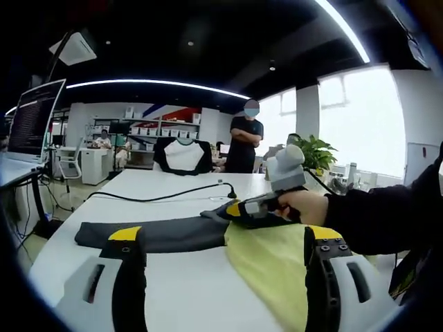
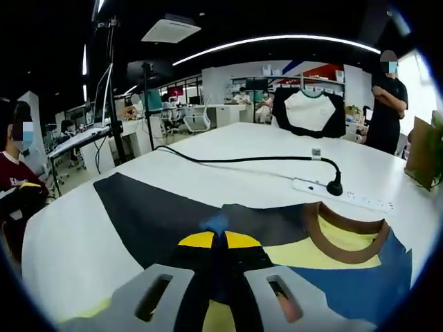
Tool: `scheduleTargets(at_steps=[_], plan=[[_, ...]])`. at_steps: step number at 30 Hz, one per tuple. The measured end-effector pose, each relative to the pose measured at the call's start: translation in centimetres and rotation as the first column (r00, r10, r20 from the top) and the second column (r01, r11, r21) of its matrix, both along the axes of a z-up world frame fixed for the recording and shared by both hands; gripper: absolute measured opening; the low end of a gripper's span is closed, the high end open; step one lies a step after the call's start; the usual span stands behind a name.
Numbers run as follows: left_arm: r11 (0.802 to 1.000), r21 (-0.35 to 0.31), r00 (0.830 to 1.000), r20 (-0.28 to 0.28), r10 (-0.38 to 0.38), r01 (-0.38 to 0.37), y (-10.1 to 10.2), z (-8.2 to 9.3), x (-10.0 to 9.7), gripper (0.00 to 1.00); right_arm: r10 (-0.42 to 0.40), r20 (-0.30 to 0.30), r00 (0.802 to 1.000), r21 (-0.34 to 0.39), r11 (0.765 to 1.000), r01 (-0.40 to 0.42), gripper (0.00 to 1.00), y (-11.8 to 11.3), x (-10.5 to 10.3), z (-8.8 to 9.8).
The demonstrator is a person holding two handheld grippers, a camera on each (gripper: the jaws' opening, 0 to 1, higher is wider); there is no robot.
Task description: Fold the garment on the visible template until the final outline fits inside the template.
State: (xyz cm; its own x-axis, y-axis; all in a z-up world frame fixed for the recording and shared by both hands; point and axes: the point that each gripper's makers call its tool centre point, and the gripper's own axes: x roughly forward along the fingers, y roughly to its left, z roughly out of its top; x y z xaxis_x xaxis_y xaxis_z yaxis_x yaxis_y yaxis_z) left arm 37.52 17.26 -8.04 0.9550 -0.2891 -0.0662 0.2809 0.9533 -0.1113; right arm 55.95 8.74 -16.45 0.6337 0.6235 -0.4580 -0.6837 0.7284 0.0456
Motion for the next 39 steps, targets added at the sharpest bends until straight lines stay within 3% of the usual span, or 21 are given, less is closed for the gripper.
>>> scheduleTargets(at_steps=[8,17,27,34,39], plan=[[1.0,-0.003,1.0,-0.003,0.009,-0.009,0.1,0.0,-0.3,1.0,0.006,-0.032,0.999,-0.022,1.0,-0.007,0.0,0.2,-0.7,-1.5],[1.0,-0.005,1.0,-0.006,0.003,-0.003,-0.5,0.1,-0.4,1.0,0.021,-0.063,0.998,-0.023,0.999,-0.022,0.03,0.6,-1.3,-2.0],[1.0,-0.005,1.0,-0.005,0.003,-0.003,-0.8,0.3,-0.7,1.0,0.055,-0.083,0.995,0.01,0.998,-0.054,0.06,1.7,-2.4,-1.2],[1.0,-0.003,1.0,-0.005,0.01,-0.01,-0.6,0.3,-0.9,1.0,0.12,-0.085,0.989,0.061,0.991,-0.115,0.06,3.5,-3.7,-0.3],[1.0,-0.004,1.0,-0.005,0.016,-0.016,-0.5,0.3,-1.1,1.0,0.217,-0.079,0.973,0.116,0.971,-0.207,0.08,5.2,-5.1,0.5]])
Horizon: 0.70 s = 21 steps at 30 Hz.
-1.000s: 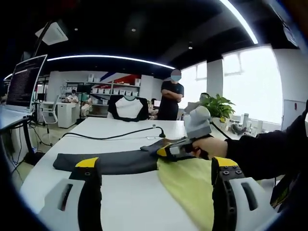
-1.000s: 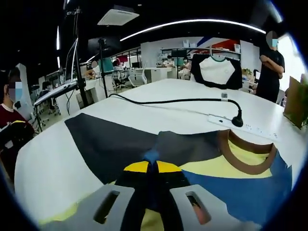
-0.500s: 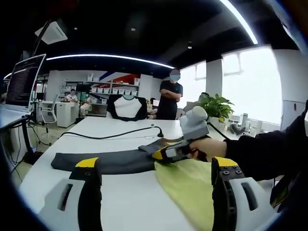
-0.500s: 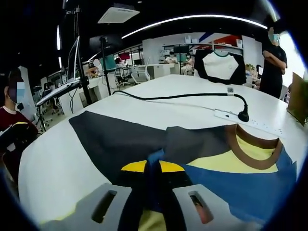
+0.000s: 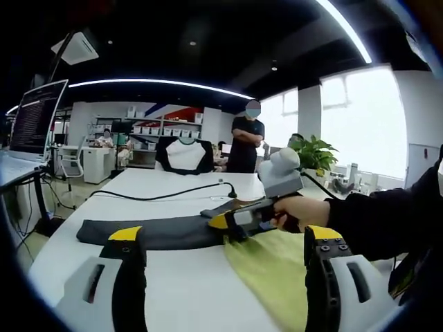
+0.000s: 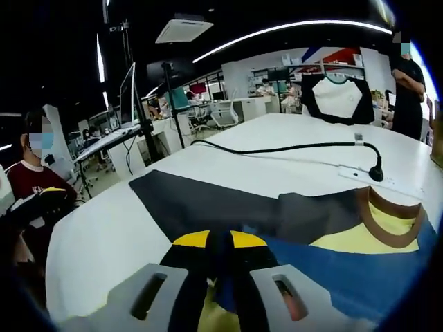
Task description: Fold the garment on the visible template until the final outline fits inside the template.
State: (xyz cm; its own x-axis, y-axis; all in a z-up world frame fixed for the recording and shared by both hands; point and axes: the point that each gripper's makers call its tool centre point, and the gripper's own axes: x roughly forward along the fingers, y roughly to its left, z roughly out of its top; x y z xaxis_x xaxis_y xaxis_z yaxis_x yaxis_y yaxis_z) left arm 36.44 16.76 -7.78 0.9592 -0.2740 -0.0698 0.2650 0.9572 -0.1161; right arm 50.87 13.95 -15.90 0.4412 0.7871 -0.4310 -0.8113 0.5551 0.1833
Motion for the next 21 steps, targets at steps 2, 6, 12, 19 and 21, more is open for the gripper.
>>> scheduleTargets(at_steps=[2,6,12,19,21], plan=[[1.0,0.0,1.0,0.0,0.002,-0.002,0.1,0.0,0.0,1.0,0.014,0.024,1.0,0.011,1.0,-0.014,0.13,0.1,-0.1,0.6],[1.0,0.002,1.0,-0.001,0.008,-0.008,0.2,-0.1,0.0,1.0,0.012,0.115,0.993,-0.014,1.0,-0.011,0.24,-1.0,0.7,1.8],[1.0,-0.002,1.0,-0.003,0.004,-0.004,0.0,-0.3,0.2,1.0,-0.012,0.191,0.981,-0.012,1.0,0.014,0.38,-4.0,2.3,3.8],[1.0,-0.006,1.0,-0.01,-0.01,0.01,-0.7,-0.6,1.1,1.0,-0.051,0.243,0.969,-0.029,0.998,0.06,0.57,-7.6,3.6,5.0],[1.0,-0.008,1.0,-0.009,-0.02,0.02,-1.0,-0.6,1.5,0.99,-0.062,0.257,0.964,-0.042,0.996,0.075,0.61,-8.5,3.9,5.1]])
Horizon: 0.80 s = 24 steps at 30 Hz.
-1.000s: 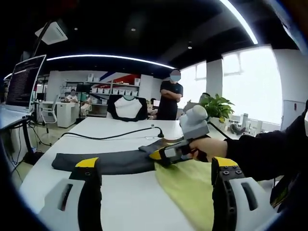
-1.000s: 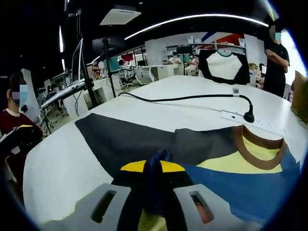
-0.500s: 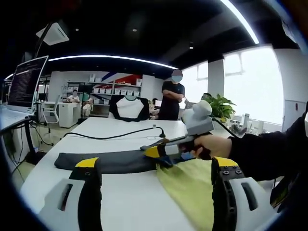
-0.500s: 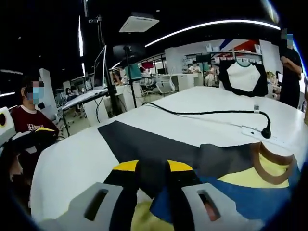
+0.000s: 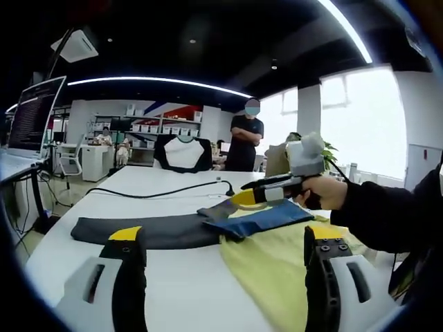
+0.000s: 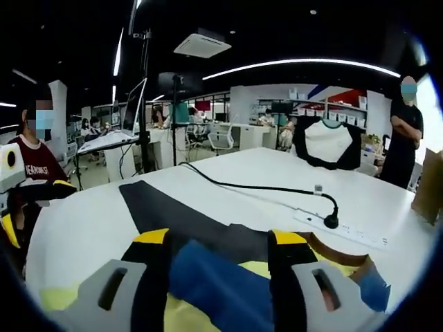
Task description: Fold the garment on the visible template until the final outline fits inside the template.
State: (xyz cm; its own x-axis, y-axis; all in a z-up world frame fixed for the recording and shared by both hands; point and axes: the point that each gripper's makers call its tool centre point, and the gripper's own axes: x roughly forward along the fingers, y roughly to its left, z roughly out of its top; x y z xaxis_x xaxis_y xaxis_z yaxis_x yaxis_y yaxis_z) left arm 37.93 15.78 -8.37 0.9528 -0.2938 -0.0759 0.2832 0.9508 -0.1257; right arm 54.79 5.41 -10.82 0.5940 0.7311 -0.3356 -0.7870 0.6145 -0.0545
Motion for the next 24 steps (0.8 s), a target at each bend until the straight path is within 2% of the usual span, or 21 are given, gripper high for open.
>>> scheduleTargets(at_steps=[2,7,11,13,19,21,24], plan=[[1.0,0.007,1.0,0.003,-0.01,0.01,-0.2,0.1,0.5,0.99,-0.015,0.033,0.999,-0.014,1.0,0.015,0.66,-1.0,0.4,0.2],[0.999,0.025,1.0,0.02,-0.022,0.022,-0.4,0.6,2.0,0.97,-0.037,0.043,0.998,-0.027,0.999,0.038,0.73,-3.1,0.8,0.4],[0.999,0.038,0.999,0.022,-0.039,0.038,-1.1,0.8,3.2,0.96,-0.029,0.084,0.996,-0.052,0.998,0.033,0.79,-4.5,0.9,0.5],[0.997,0.053,0.998,0.014,-0.057,0.056,-1.6,0.7,3.7,0.95,-0.04,0.073,0.997,-0.05,0.998,0.044,0.81,-5.3,1.1,0.5],[0.994,0.075,0.997,0.011,-0.081,0.08,-2.3,0.8,5.0,0.92,-0.065,0.091,0.994,-0.057,0.996,0.07,0.87,-7.3,1.7,0.6],[0.99,0.101,0.995,-0.011,-0.096,0.097,-2.8,0.4,5.4,0.91,-0.069,0.093,0.993,-0.047,0.996,0.073,0.9,-7.7,1.8,0.6],[0.987,0.117,0.994,-0.017,-0.11,0.111,-3.2,0.2,6.0,0.9,-0.075,0.12,0.99,-0.084,0.993,0.085,0.89,-8.6,2.4,0.6]])
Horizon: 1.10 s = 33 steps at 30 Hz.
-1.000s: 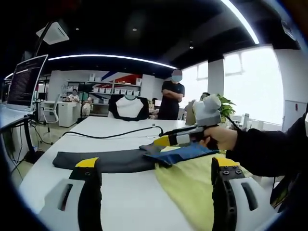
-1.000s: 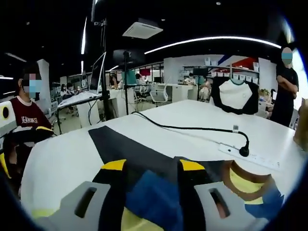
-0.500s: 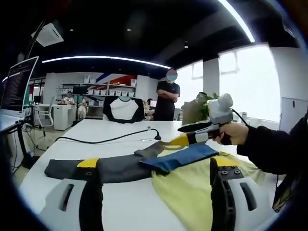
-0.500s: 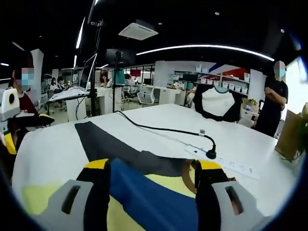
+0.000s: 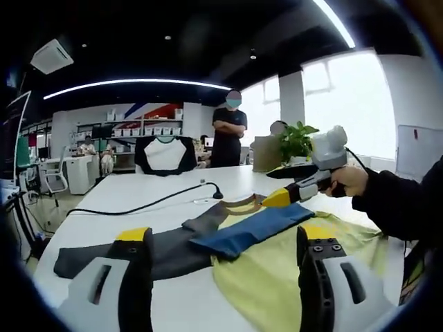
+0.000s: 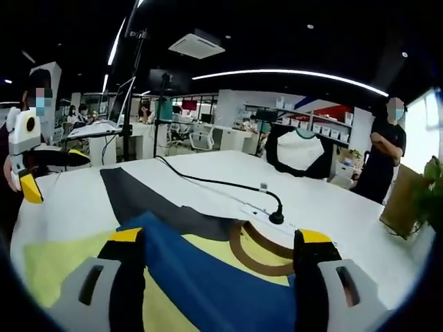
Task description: Fold the garment on the visible template until the final outline fits inside the template.
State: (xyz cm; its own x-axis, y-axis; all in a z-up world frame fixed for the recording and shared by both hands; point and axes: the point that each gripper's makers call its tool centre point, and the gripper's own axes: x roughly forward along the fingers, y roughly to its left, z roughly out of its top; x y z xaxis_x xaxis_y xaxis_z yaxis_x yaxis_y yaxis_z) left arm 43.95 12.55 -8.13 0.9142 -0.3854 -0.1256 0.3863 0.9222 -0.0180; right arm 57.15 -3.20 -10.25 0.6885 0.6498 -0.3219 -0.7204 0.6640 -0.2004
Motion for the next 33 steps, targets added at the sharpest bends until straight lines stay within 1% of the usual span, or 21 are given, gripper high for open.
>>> scheduleTargets(at_steps=[1,2,4,5,7,8,9,13,16,19,21,22,24,28,33], plan=[[1.0,0.0,1.0,-0.004,-0.003,0.003,-0.1,-0.1,0.2,0.89,-0.008,0.004,1.0,-0.012,1.0,0.008,0.91,-0.3,0.1,-0.1],[1.0,-0.003,1.0,-0.008,-0.008,0.008,-0.2,-0.2,0.4,0.89,-0.01,0.01,1.0,-0.01,1.0,0.01,0.94,-0.5,0.2,0.0],[1.0,-0.005,1.0,-0.016,-0.014,0.014,-0.3,-0.4,0.7,0.88,-0.01,0.002,1.0,-0.006,1.0,0.01,0.99,-0.8,0.1,-0.1],[1.0,-0.005,1.0,-0.022,-0.017,0.017,-0.3,-0.6,0.9,0.88,-0.011,0.0,1.0,0.003,1.0,0.011,0.98,-1.0,0.1,0.0],[1.0,-0.005,0.999,-0.032,-0.018,0.018,-0.3,-0.9,1.2,0.87,-0.029,0.026,0.999,0.027,0.999,0.028,0.98,-1.6,0.5,0.4],[1.0,-0.006,0.999,-0.042,-0.018,0.017,-0.3,-1.1,1.4,0.87,-0.037,0.038,0.999,-0.016,0.999,0.037,0.99,-2.3,0.6,0.2],[1.0,-0.004,0.999,-0.047,-0.021,0.021,-0.3,-1.3,1.5,0.87,-0.037,0.041,0.998,-0.033,0.999,0.038,0.99,-2.6,0.7,0.0],[0.999,0.013,0.997,-0.063,-0.045,0.046,-0.7,-1.8,2.1,0.81,-0.051,0.003,0.999,0.02,0.998,0.051,0.99,-3.8,0.5,-0.3],[0.998,0.025,0.995,-0.075,-0.058,0.06,-1.0,-2.3,2.6,0.78,-0.077,0.005,0.997,0.015,0.997,0.077,0.99,-5.4,0.5,-0.7],[0.996,0.04,0.993,-0.097,-0.071,0.075,-1.4,-3.1,3.3,0.75,-0.1,-0.003,0.995,0.006,0.995,0.1,0.98,-6.9,0.2,-1.3],[0.996,0.044,0.992,-0.104,-0.075,0.08,-1.5,-3.5,3.6,0.72,-0.108,0.002,0.994,-0.013,0.994,0.108,0.98,-7.4,0.1,-1.6],[0.995,0.046,0.99,-0.114,-0.08,0.085,-1.7,-3.8,3.8,0.71,-0.12,0.007,0.993,-0.039,0.992,0.12,0.98,-8.1,-0.1,-2.0],[0.994,0.049,0.988,-0.129,-0.086,0.093,-1.9,-4.4,4.0,0.67,-0.125,0.003,0.992,-0.052,0.991,0.125,0.98,-8.7,-0.5,-2.6],[0.993,0.052,0.982,-0.164,-0.092,0.102,-2.2,-5.7,4.4,0.63,-0.146,-0.035,0.989,-0.053,0.988,0.144,0.97,-10.1,-0.9,-4.0],[0.992,0.056,0.978,-0.181,-0.105,0.117,-2.5,-6.6,4.6,0.51,-0.166,-0.063,0.984,-0.068,0.985,0.161,0.96,-11.1,-1.4,-5.4]])
